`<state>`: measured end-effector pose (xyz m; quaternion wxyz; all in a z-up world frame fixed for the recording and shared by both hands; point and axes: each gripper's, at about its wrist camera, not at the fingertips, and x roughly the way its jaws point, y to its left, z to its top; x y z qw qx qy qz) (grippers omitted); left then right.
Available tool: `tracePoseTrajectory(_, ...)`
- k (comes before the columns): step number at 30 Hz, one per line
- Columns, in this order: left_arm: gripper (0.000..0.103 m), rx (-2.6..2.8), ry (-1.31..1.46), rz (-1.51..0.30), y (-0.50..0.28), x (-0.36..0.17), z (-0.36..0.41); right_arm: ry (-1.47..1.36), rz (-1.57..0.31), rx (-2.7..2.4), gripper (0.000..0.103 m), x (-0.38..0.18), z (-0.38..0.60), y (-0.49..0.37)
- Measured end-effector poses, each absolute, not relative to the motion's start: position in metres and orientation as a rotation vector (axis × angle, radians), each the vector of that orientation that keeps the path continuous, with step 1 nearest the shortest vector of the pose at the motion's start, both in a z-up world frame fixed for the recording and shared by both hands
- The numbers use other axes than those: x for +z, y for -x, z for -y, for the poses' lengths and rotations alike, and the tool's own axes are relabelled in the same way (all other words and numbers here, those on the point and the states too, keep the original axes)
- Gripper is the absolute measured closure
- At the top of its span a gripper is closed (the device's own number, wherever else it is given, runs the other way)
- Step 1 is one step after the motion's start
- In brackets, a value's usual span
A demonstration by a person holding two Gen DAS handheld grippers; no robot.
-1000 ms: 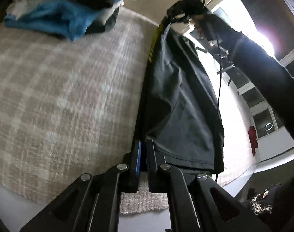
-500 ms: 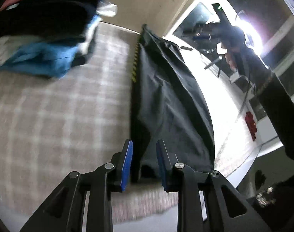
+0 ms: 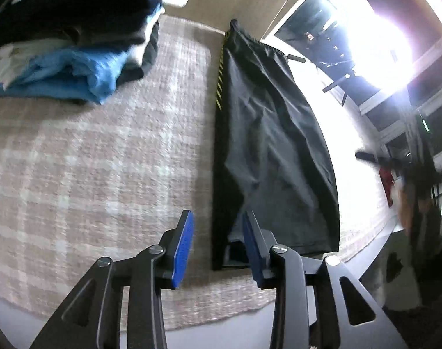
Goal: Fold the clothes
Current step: 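Grasp the pants leg ends with both grippers and lift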
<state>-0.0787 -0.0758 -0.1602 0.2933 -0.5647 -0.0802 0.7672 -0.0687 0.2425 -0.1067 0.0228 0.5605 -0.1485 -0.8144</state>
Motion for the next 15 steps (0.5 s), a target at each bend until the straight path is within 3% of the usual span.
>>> tracePoseTrajectory(6,0.07,2.066,1.544,0.058,0.07,-0.167,0.039,-1.773,0.555,-2.437,0.044,-0.155,-0.209,0.034)
tracePoseTrajectory(9,0.07,2.079,1.545,-0.1,0.064,-0.173,0.023,-1.755,0.514,-2.483,0.044,-0.156,-0.193,0.032)
tracePoseTrajectory(15,0.067,2.061,1.508,-0.235,0.065,-0.179,0.011,-1.717,0.358,-2.602,0.044,-0.173,-0.161,0.026)
